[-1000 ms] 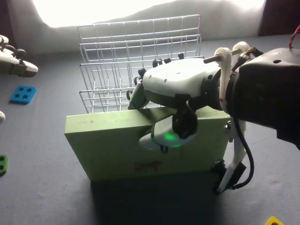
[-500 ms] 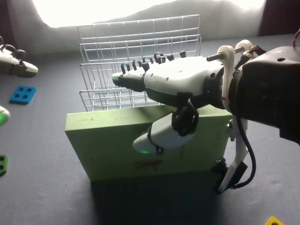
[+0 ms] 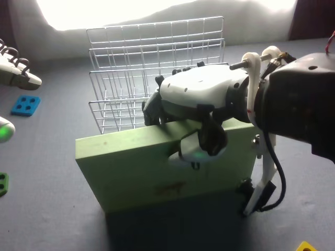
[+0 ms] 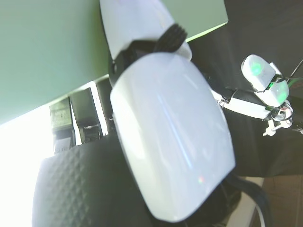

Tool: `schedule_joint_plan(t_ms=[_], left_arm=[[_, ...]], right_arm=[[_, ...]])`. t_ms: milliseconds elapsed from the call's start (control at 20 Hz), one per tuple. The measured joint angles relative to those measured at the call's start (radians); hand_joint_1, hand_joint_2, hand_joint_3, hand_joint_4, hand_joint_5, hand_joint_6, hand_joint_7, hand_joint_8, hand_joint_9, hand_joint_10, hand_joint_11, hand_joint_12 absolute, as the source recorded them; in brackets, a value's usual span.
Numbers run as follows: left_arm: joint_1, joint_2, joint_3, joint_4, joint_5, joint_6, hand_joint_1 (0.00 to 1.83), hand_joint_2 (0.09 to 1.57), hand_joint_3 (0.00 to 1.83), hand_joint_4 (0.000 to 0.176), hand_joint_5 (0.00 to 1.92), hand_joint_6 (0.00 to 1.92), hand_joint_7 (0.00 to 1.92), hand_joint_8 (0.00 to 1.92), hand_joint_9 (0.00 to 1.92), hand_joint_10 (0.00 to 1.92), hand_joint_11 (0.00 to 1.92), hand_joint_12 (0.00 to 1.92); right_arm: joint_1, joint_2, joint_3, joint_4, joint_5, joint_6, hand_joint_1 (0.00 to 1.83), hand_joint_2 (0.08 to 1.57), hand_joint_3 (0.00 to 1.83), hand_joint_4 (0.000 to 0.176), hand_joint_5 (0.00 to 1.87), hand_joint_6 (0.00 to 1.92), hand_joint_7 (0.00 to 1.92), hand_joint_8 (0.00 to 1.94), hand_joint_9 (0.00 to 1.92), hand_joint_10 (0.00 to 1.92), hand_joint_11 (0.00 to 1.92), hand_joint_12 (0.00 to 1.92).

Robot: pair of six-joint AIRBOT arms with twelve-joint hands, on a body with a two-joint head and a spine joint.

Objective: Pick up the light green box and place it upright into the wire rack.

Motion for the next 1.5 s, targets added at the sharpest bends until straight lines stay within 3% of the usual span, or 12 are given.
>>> schedule_joint_plan(t_ms=[200,300,550,1000,1300,1500], left_arm=[[0.001,0.0,0.0,0.0,0.0,0.0,0.11,1.23,0.0,0.025,0.24,0.0,0.2,0.0,0.16,0.0,0.0,0.23],[0.001,0.0,0.0,0.0,0.0,0.0,0.1,1.23,0.0,0.026,0.25,0.01,0.22,0.0,0.19,0.01,0.0,0.42],[0.001,0.0,0.0,0.0,-0.001,0.0,0.11,1.24,0.0,0.03,0.23,0.0,0.19,0.0,0.16,0.0,0.0,0.41],[0.001,-0.001,0.0,0.0,0.0,0.0,0.1,1.24,0.0,0.032,0.24,0.0,0.2,0.0,0.17,0.0,0.0,0.47],[0.001,-0.006,-0.001,0.0,0.0,0.0,0.1,1.24,0.0,0.032,0.24,0.0,0.2,0.0,0.17,0.0,0.0,0.48],[0.004,-0.008,-0.002,0.0,0.0,0.0,0.1,1.24,0.0,0.032,0.24,0.0,0.2,0.0,0.17,0.0,0.0,0.48]], right_arm=[[0.075,0.04,-0.02,-0.003,-0.005,0.023,1.21,1.19,0.0,0.0,0.88,1.0,0.83,1.45,0.65,1.48,0.42,1.84],[0.123,0.068,-0.051,-0.001,-0.003,0.004,1.23,1.16,0.0,0.0,0.93,0.89,0.87,1.4,0.69,1.47,0.44,1.85],[0.223,0.079,-0.053,-0.004,-0.002,-0.07,1.24,1.14,0.0,0.0,1.0,0.8,0.91,1.33,0.72,1.41,0.48,1.81],[0.248,-0.015,0.16,0.0,-0.019,-0.017,1.23,1.16,0.0,0.0,0.94,0.89,0.89,1.36,0.71,1.42,0.49,1.79],[0.243,-0.071,0.208,-0.129,-0.042,0.105,1.23,1.15,0.0,0.0,0.94,0.89,0.89,1.36,0.71,1.42,0.49,1.79],[0.226,-0.098,0.238,-0.14,-0.047,0.108,1.23,1.15,0.0,0.0,0.95,0.89,0.89,1.36,0.71,1.42,0.49,1.79]])
